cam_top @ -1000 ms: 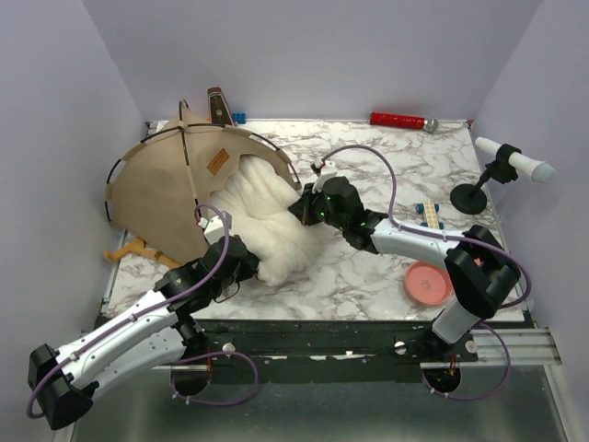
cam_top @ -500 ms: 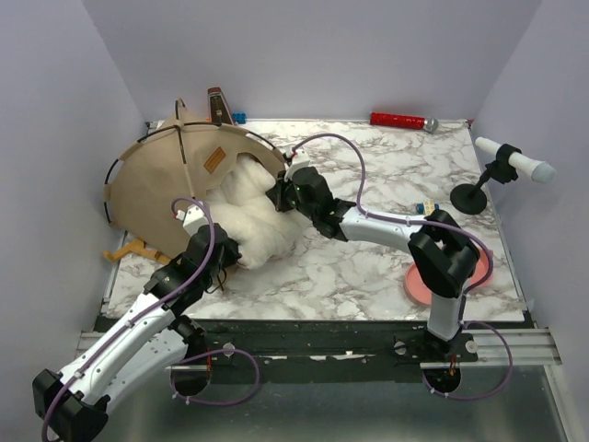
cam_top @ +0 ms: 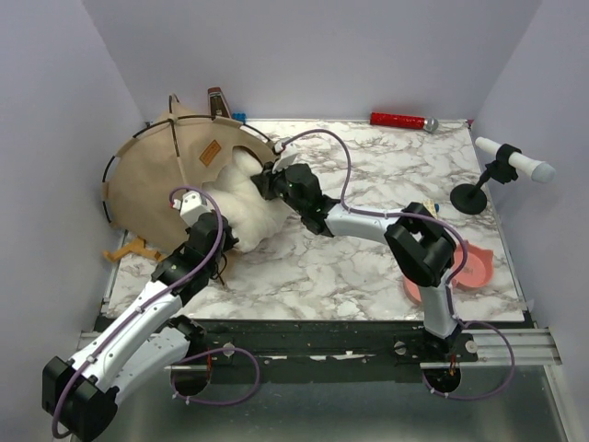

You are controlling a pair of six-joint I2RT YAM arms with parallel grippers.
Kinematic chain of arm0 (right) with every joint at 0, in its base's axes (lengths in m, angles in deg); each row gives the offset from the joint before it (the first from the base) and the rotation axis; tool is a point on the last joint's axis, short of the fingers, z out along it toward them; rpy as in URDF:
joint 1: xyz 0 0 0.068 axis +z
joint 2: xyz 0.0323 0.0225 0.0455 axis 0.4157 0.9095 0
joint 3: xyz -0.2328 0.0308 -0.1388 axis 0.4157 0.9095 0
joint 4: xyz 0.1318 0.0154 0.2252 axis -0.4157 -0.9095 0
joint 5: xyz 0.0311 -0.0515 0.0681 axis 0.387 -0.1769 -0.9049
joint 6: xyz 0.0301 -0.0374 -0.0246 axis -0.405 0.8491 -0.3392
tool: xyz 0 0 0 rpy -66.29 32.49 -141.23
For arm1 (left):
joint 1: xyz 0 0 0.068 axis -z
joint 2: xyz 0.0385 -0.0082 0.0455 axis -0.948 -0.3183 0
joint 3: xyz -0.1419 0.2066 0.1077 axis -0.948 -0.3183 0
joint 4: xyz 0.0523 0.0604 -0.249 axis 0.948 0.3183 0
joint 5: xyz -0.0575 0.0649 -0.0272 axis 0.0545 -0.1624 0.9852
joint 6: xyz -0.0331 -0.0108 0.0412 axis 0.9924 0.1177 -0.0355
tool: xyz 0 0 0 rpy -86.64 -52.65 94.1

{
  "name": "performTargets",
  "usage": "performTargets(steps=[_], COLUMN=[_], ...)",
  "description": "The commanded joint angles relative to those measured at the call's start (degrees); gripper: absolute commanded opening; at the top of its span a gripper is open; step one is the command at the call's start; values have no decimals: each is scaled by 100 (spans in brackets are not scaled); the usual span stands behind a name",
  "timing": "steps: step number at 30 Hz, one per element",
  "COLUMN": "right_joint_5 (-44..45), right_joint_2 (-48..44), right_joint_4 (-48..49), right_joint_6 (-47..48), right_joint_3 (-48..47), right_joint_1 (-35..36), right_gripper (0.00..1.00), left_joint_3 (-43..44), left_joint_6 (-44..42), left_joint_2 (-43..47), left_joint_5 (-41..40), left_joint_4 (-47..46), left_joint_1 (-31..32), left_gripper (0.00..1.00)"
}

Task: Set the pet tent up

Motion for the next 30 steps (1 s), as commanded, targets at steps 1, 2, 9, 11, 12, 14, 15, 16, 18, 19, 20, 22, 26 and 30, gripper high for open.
performTargets(steps=[1,2,9,11,12,14,15,16,18,19,20,22,26,30], right_joint_5=[-608,-608,-45,279,416,756,938,1072,1207,1088,890,502,-114,-494], right_joint_2=[11,-112,-1524,-1875,-2030,-2262,-2362,-2436,-2571,-2613,-2624,-2564,-2178,-1663], right_joint_4=[379,211,-664,-894,-966,-1215,-1362,-1496,-1573,-1521,-1419,-1133,-478,404], right_joint_6=[277,311,174,104,93,58,13,-83,-345,-535,-668,-996,-1499,-1827], right_joint_3=[-412,-372,533,794,912,1067,1140,1217,1506,1659,1840,2091,2196,2123], right_joint_1=[207,203,197,201,188,174,152,127,70,29,-20,-85,-122,-131], right_gripper=[32,46,97,100,100,100,100,100,100,100,100,100,100,100], left_joint_3=[331,345,208,217,207,212,197,192,159,143,135,126,70,14], left_joint_6=[-187,-187,-187,-208,-225,-255,-262,-253,-248,-265,-286,-330,-481,-770], left_joint_2=[-232,-256,-155,-143,-141,-145,-139,-130,-103,-86,-74,-56,63,280], left_joint_5=[-634,-664,-744,-736,-724,-700,-695,-697,-679,-668,-655,-637,-458,-121], left_joint_4=[-1071,-1080,-1240,-1222,-1221,-1207,-1204,-1203,-1211,-1228,-1224,-1192,-1172,-1170], left_joint_1=[-176,-196,-267,-285,-294,-295,-303,-303,-305,-303,-303,-308,-307,-312], left_gripper=[0,0,0,0,0,0,0,0,0,0,0,0,0,6])
